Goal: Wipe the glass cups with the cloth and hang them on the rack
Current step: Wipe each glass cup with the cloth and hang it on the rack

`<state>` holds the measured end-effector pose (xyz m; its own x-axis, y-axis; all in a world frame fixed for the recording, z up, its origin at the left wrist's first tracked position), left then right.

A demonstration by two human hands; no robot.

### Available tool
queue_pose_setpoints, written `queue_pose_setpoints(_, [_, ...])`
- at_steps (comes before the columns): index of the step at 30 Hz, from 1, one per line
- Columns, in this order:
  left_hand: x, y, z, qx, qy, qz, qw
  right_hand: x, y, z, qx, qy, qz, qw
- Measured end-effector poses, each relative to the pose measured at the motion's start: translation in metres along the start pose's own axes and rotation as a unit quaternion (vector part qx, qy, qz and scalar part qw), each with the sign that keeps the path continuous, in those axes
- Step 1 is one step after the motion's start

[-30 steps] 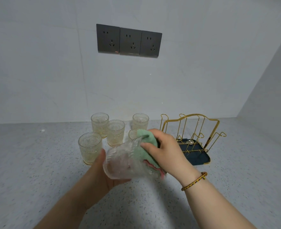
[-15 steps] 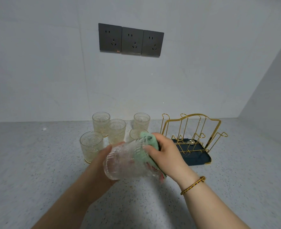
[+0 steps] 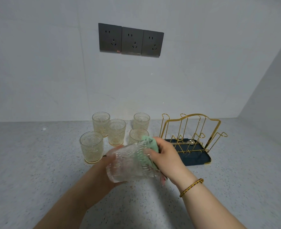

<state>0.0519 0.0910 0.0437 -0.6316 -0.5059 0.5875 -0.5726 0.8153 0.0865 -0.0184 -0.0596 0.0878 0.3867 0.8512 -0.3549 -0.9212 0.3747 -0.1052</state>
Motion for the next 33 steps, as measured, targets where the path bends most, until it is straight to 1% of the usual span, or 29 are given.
queue_pose_setpoints(2, [0.001, 0.000, 0.005, -0.057, -0.011, -0.008, 0.998, 0.001, 0.002, 0.006, -0.070, 0.066, -0.006, 0.995])
queue_pose_setpoints(4, [-0.003, 0.000, 0.010, -0.098, -0.033, -0.026, 0.994, 0.002, 0.003, 0.009, -0.131, 0.145, -0.007, 0.981])
queue_pose_setpoints(5, [-0.001, 0.001, 0.011, -0.096, -0.038, -0.041, 0.994, 0.002, 0.003, 0.009, -0.144, 0.157, -0.009, 0.977])
queue_pose_setpoints(6, [0.001, 0.002, 0.010, -0.076, -0.039, -0.046, 0.995, 0.002, 0.003, 0.009, -0.144, 0.153, -0.014, 0.978])
queue_pose_setpoints(8, [0.004, 0.002, 0.006, -0.014, -0.041, -0.033, 0.998, 0.002, 0.003, 0.005, -0.115, 0.122, -0.029, 0.985])
queue_pose_setpoints(10, [0.001, 0.001, 0.001, 0.042, -0.048, -0.012, 0.998, 0.003, 0.002, 0.000, -0.054, 0.071, -0.041, 0.995])
queue_pose_setpoints(12, [-0.002, 0.001, -0.003, 0.068, -0.073, -0.017, 0.995, 0.004, 0.003, -0.005, -0.007, 0.022, -0.038, 0.999])
queue_pose_setpoints(13, [-0.003, 0.000, -0.003, 0.068, -0.073, -0.020, 0.995, 0.005, 0.003, -0.006, -0.003, 0.012, -0.037, 0.999])
queue_pose_setpoints(15, [0.000, 0.001, -0.004, 0.036, -0.058, -0.018, 0.998, 0.005, 0.005, -0.002, -0.029, 0.015, -0.038, 0.999])
queue_pose_setpoints(17, [0.001, 0.001, 0.000, -0.025, -0.050, -0.023, 0.998, 0.005, 0.007, 0.002, -0.096, 0.075, -0.037, 0.992])
queue_pose_setpoints(19, [-0.001, 0.002, 0.006, -0.077, -0.052, -0.027, 0.995, 0.006, 0.008, 0.006, -0.162, 0.143, -0.023, 0.976])
queue_pose_setpoints(21, [-0.001, 0.002, 0.008, -0.087, -0.055, -0.045, 0.994, 0.006, 0.008, 0.005, -0.173, 0.152, -0.019, 0.973])
queue_pose_setpoints(23, [0.000, 0.003, 0.008, -0.047, -0.061, -0.065, 0.995, 0.007, 0.008, 0.001, -0.142, 0.121, -0.033, 0.982])
queue_pose_setpoints(25, [-0.002, 0.002, 0.006, 0.009, -0.076, -0.077, 0.994, 0.011, 0.008, -0.005, -0.082, 0.064, -0.062, 0.993])
queue_pose_setpoints(27, [-0.002, 0.004, -0.001, 0.060, -0.115, -0.057, 0.990, 0.014, 0.009, -0.011, -0.015, 0.007, -0.072, 0.997])
queue_pose_setpoints(29, [-0.002, 0.006, -0.005, 0.086, -0.161, -0.053, 0.982, 0.015, 0.011, -0.015, 0.041, -0.017, -0.037, 0.998])
queue_pose_setpoints(30, [-0.002, 0.007, -0.007, 0.093, -0.166, -0.054, 0.980, 0.015, 0.012, -0.016, 0.057, -0.043, -0.013, 0.997])
queue_pose_setpoints(31, [-0.002, 0.008, -0.008, 0.101, -0.162, -0.056, 0.980, 0.015, 0.013, -0.017, 0.068, -0.083, 0.005, 0.994])
queue_pose_setpoints(33, [-0.004, 0.008, -0.008, 0.114, -0.144, -0.059, 0.981, 0.016, 0.016, -0.016, 0.091, -0.180, 0.015, 0.979])
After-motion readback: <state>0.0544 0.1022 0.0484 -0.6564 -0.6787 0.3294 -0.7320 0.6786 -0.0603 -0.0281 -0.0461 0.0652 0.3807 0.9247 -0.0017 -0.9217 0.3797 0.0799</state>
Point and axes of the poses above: each hand's wrist, its own y-axis away from the middle knuckle, its own x-axis out of the palm, z = x × y, the point moved 1 cm from there along -y, towards the middle knuckle, and after that the axes turned 1 degree about -y, right-handed, at the moved point
